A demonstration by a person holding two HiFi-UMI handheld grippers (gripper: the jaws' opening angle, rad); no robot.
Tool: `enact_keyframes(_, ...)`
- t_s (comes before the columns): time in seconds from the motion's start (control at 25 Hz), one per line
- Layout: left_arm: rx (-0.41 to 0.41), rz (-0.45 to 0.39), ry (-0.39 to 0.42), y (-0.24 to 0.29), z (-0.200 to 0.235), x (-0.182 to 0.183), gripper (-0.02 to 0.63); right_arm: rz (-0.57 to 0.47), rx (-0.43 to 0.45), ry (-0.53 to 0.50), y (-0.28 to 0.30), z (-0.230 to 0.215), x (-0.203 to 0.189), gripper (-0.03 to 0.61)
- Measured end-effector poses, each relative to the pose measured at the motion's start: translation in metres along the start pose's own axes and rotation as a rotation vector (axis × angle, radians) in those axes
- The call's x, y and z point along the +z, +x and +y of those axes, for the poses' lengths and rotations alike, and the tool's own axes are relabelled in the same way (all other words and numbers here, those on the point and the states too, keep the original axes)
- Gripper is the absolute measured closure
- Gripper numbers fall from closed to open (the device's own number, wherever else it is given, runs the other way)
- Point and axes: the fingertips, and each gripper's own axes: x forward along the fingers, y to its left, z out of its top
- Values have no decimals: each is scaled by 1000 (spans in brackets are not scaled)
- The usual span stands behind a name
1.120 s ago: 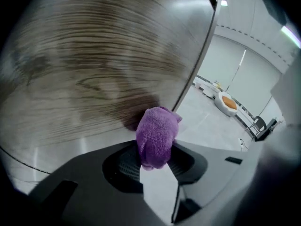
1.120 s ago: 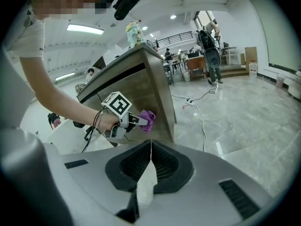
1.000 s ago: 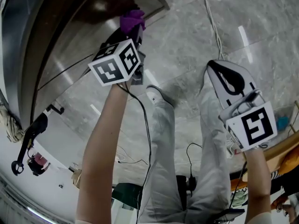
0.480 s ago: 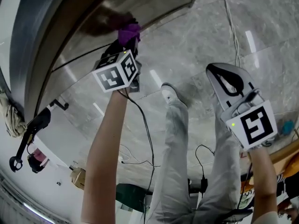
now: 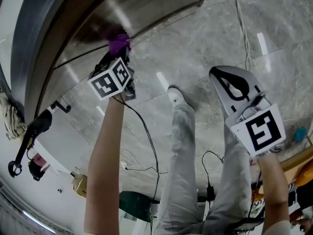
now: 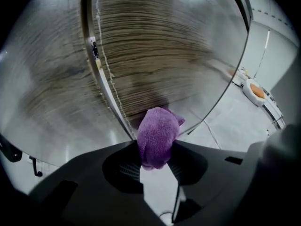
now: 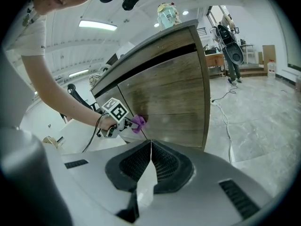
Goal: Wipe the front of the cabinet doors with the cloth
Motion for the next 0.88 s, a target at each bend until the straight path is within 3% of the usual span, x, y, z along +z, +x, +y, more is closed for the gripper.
enact_keyframes(0.2,-2,10,72,6,-40,-1,476,8,-10,16,-29,-32,-12,551)
enact_keyframes(0.64,-191,21,244,75,-248,42,474,22,-34,84,-84,-109,-42,551)
enact_keyframes(0.88,-219,26,304,108,-290,72,474,11,-79,181,-88,-138,-58,551)
